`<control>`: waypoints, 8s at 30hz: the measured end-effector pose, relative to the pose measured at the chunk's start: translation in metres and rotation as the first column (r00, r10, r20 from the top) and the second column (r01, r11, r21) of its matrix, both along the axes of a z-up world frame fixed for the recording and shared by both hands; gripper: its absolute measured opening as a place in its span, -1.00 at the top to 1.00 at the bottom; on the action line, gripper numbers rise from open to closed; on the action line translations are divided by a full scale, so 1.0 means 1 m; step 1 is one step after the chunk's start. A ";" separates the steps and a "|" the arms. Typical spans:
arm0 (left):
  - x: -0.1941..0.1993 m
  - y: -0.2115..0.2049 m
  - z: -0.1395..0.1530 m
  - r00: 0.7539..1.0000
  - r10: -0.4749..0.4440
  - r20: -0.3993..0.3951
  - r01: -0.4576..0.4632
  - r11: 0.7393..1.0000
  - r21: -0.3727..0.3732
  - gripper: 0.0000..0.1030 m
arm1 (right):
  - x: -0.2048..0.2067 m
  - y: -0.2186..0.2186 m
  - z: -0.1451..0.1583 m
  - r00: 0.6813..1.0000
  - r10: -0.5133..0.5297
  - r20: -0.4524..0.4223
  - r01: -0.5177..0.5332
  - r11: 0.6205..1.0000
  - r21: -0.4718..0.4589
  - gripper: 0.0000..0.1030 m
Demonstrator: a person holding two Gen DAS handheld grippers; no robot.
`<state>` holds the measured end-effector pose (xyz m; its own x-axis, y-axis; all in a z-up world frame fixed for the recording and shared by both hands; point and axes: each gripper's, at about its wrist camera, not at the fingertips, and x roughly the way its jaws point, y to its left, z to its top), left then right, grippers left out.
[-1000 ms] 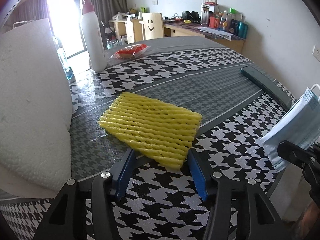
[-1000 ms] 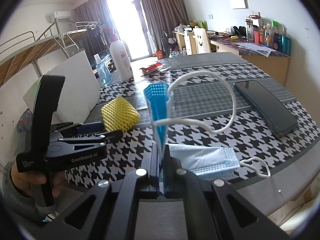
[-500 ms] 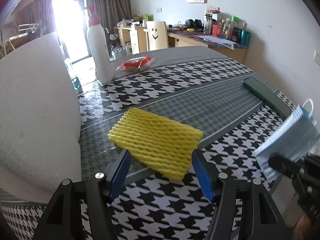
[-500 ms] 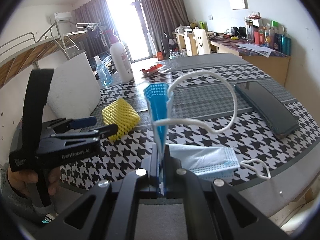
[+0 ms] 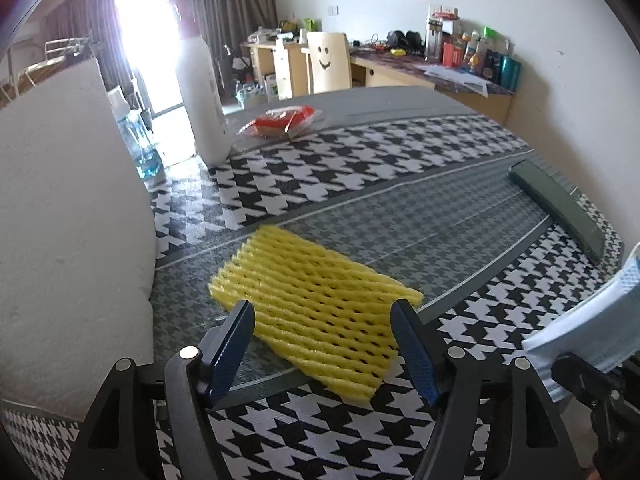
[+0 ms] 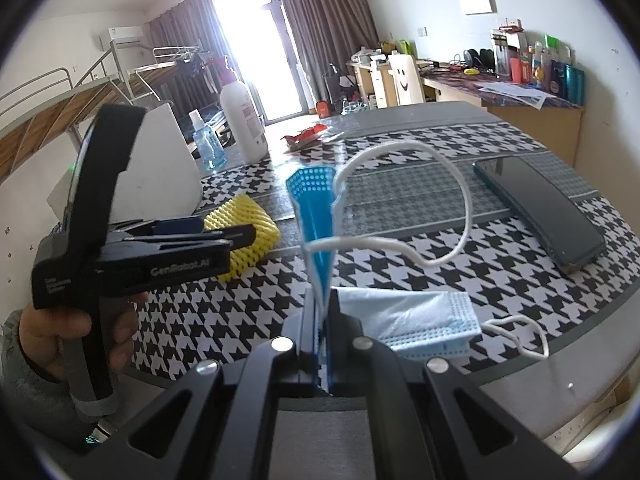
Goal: Organize soft objects
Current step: 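Move the left gripper down onto the yellow foam mesh net, then close the left gripper on the yellow foam mesh net, then lift the yellow foam net with the left gripper, then carry the yellow net over the white box while the right gripper holds the mask, then open the left gripper to drop the yellow net into the box, then move the right gripper with the blue face mask over the white foam box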
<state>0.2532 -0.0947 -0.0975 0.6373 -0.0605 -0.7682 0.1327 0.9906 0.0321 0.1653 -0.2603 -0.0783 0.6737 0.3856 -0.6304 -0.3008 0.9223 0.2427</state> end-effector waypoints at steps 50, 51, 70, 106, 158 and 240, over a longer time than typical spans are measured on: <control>-0.080 0.010 0.055 0.945 -0.245 0.216 0.279 0.949 -0.147 0.70 | -0.001 0.028 0.034 0.998 -0.008 0.058 0.012 0.997 -0.072 0.91; -0.081 0.010 0.056 0.944 -0.243 0.222 0.278 0.950 -0.142 0.69 | 0.000 0.028 0.036 0.998 -0.010 0.064 0.015 0.997 -0.074 0.91; -0.103 0.026 0.071 0.931 -0.226 0.286 0.270 0.954 -0.127 0.69 | -0.004 0.043 0.048 0.994 -0.020 0.106 0.028 0.997 -0.077 0.91; -0.109 0.046 0.118 0.903 -0.170 0.395 0.220 0.972 -0.085 0.68 | -0.002 0.050 0.089 0.974 0.005 0.226 0.009 0.998 -0.061 0.91; -0.098 0.092 0.158 0.875 -0.032 0.483 0.084 0.993 -0.086 0.68 | 0.011 0.085 0.133 0.927 0.133 0.350 -0.125 0.991 -0.045 0.91; -0.081 0.171 0.146 0.853 0.221 0.473 -0.199 0.975 -0.095 -0.94 | 0.043 0.184 0.143 0.886 0.344 0.309 -0.332 0.939 -0.093 0.91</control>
<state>0.1727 0.0766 0.0481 0.9260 0.0916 -0.3662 -0.0997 0.9950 -0.0033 0.2082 -0.0762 0.0643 0.6724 0.6067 -0.4241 -0.6513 0.7571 0.0505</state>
